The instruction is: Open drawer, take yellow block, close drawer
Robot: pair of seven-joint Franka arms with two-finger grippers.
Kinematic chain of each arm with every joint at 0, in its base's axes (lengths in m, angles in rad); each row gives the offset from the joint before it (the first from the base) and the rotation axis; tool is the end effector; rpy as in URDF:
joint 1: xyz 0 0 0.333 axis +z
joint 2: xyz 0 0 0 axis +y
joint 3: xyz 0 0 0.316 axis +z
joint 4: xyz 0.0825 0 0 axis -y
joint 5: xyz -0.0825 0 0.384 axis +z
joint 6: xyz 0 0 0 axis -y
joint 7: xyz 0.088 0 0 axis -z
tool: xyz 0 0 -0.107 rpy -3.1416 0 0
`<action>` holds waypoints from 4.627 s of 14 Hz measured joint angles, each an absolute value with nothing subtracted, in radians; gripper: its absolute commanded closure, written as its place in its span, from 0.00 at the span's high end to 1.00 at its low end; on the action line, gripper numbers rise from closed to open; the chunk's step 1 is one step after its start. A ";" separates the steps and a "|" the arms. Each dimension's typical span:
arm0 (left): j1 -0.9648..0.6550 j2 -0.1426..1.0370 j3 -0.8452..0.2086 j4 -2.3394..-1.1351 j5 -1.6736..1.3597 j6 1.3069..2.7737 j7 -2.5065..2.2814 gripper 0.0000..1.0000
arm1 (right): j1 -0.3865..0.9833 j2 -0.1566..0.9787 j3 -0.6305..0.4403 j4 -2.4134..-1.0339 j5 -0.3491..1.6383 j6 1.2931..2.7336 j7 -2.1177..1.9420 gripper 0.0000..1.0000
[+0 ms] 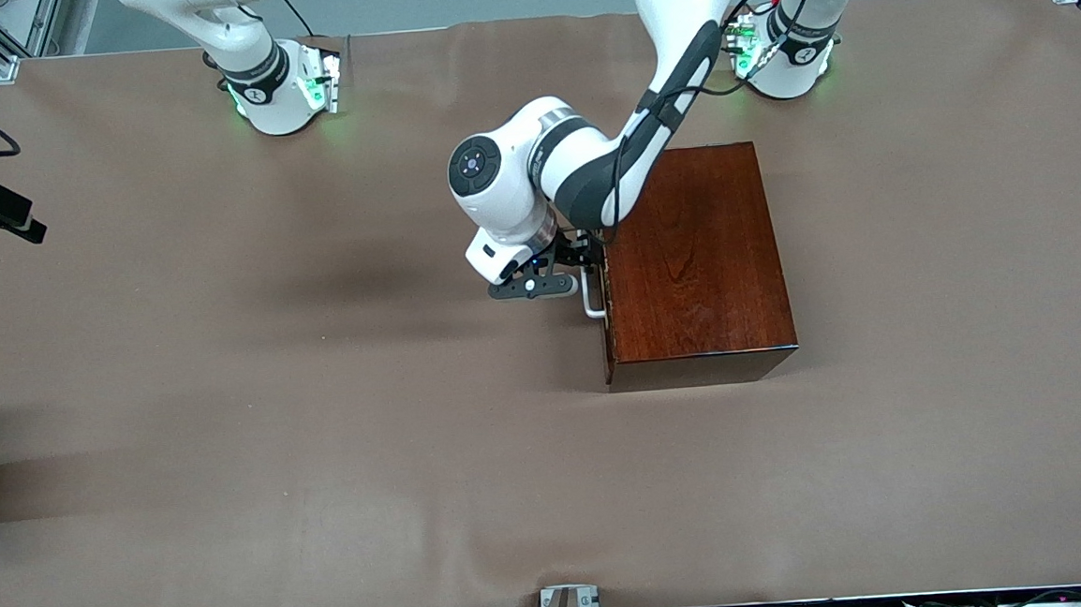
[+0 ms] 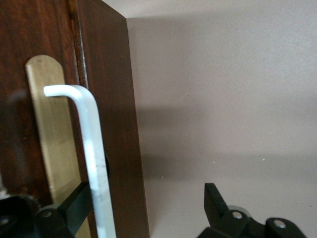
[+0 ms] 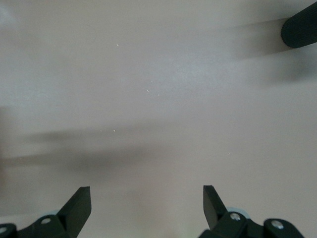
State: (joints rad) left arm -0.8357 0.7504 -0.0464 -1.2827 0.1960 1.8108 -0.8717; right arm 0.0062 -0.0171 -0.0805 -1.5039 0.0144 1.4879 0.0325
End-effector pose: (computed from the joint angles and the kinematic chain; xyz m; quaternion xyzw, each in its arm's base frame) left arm 0.4753 -0.5401 0.2880 -0.9905 0.0344 0.0123 0.1329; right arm 0.5395 -0.0390 0.6579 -0.9986 0.0528 -0.0007 0.0078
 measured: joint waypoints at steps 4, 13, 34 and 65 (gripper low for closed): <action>-0.836 0.754 -0.046 -1.281 0.196 1.826 -0.888 1.00 | 0.005 -0.018 -0.083 -1.501 0.014 1.488 0.033 1.00; -0.873 0.762 -0.047 -1.281 0.196 1.977 -0.987 1.00 | 0.000 -0.018 -0.083 -1.500 0.015 1.488 0.033 1.00; -0.892 0.784 -0.072 -1.282 0.125 2.261 -1.029 1.00 | -0.045 0.241 -0.081 -1.514 0.015 1.524 0.031 1.00; -0.651 0.420 -0.088 -1.215 0.077 1.769 -0.979 1.00 | 0.336 0.315 -0.068 -1.513 0.274 1.666 1.301 1.00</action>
